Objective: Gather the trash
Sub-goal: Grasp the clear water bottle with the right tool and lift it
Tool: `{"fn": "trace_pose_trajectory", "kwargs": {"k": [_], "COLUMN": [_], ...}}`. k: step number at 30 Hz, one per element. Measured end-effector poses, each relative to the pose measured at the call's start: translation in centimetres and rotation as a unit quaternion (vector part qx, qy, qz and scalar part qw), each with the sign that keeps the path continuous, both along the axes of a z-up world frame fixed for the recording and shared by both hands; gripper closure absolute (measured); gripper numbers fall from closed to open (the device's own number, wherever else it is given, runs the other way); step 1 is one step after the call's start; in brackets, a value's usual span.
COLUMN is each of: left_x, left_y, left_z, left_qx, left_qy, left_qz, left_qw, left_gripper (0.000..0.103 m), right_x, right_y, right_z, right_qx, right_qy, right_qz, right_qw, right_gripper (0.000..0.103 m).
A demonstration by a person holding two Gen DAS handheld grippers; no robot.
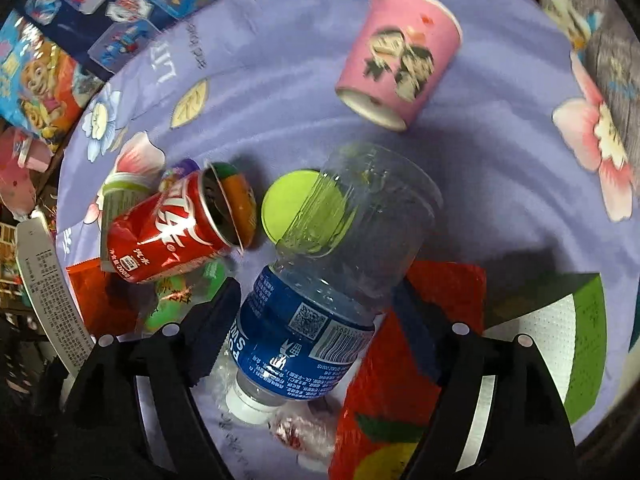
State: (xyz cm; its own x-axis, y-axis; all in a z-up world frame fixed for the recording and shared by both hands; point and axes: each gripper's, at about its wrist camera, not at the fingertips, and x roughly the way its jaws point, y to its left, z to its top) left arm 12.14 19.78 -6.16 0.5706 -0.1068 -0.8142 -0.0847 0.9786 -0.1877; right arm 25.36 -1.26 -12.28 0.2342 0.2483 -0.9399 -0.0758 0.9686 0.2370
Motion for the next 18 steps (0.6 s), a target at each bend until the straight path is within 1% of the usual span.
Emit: {"fn": "trace_pose_trajectory", "kwargs": {"k": [3, 9, 12, 13, 15, 18], "left_x": [-0.2, -0.7, -0.9, -1.0, -1.1, -1.0], "left_y": [-0.2, -2.3, -3.8, -4.7, -6.4, -8.9], "left_z": [0.2, 2.2, 3.2, 3.6, 4.5, 5.7], "left_qx": [0.005, 0.015, 0.019, 0.023, 0.027, 0.024], "left_qy": [-0.001, -0.021, -0.028, -0.032, -0.040, -0.049], "left_qz": [0.001, -0.016, -0.028, -0.035, -0.050, -0.075], "left_qw": [1.0000, 0.9996, 0.9990, 0.9986, 0.9976, 0.9957], "left_gripper": [0.029, 0.029, 0.029, 0.029, 0.029, 0.029], "right_x": [-0.6, -2.2, -3.2, -3.8, -4.6, -6.0], "right_y": [0.1, -2.2, -3.9, -4.9, -6.5, -10.1], "right_z": [1.3, 6.0, 8.9, 10.3, 12.0, 14.6], "right_qx": [0.019, 0.062, 0.078, 0.082, 0.085, 0.086], "right_qy": [-0.022, -0.072, -0.106, -0.124, -0.146, -0.183], "right_qz": [0.012, 0.011, 0.009, 0.007, 0.001, -0.022], "right_qw": [1.000, 0.995, 0.991, 0.989, 0.986, 0.979], "right_gripper": [0.033, 0.034, 0.034, 0.034, 0.034, 0.034]}}
